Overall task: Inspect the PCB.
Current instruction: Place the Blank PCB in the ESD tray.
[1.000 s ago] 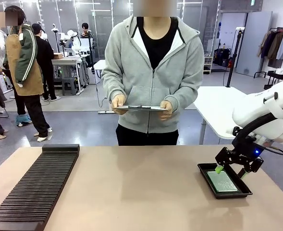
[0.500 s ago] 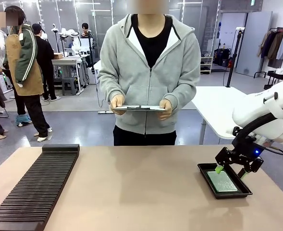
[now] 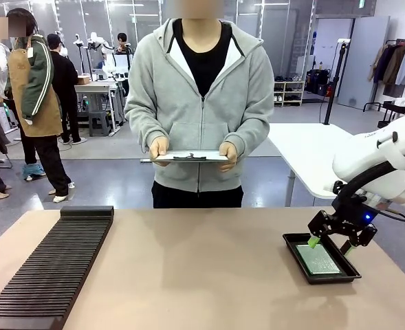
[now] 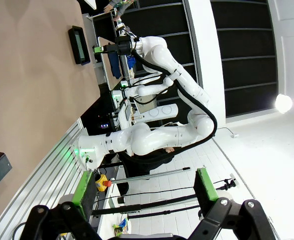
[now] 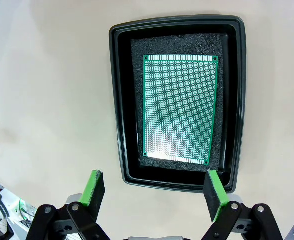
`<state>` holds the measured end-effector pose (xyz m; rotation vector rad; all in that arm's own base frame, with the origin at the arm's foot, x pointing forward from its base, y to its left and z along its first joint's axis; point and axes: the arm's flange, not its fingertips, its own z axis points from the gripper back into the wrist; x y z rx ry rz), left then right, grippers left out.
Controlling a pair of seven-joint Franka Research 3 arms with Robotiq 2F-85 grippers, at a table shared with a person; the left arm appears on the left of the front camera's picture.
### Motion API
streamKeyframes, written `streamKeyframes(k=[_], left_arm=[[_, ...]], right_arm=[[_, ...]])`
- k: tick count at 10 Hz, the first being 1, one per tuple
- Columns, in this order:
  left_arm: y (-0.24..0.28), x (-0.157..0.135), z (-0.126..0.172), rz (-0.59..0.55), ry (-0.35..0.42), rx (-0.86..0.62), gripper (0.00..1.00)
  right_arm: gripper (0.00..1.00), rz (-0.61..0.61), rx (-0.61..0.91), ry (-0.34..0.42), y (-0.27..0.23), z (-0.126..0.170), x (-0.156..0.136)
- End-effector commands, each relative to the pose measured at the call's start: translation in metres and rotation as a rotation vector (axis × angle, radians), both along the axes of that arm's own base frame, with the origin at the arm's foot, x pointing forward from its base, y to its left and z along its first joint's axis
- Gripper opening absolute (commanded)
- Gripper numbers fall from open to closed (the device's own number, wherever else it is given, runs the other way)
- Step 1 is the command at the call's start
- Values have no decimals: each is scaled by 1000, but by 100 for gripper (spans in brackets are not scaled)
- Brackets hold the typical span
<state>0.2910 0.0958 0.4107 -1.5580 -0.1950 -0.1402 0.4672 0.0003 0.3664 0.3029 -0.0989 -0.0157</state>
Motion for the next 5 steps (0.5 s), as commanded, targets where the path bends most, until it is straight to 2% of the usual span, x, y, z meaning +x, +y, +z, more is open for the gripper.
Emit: streamKeyframes(k=[1,5], left_arm=[[1,-1,1,1,-4,-3,100],[1,-1,1,1,-4,-3,100]], right_arm=[[100,3,6,0,2,-2,1],[100,3,6,0,2,-2,1]])
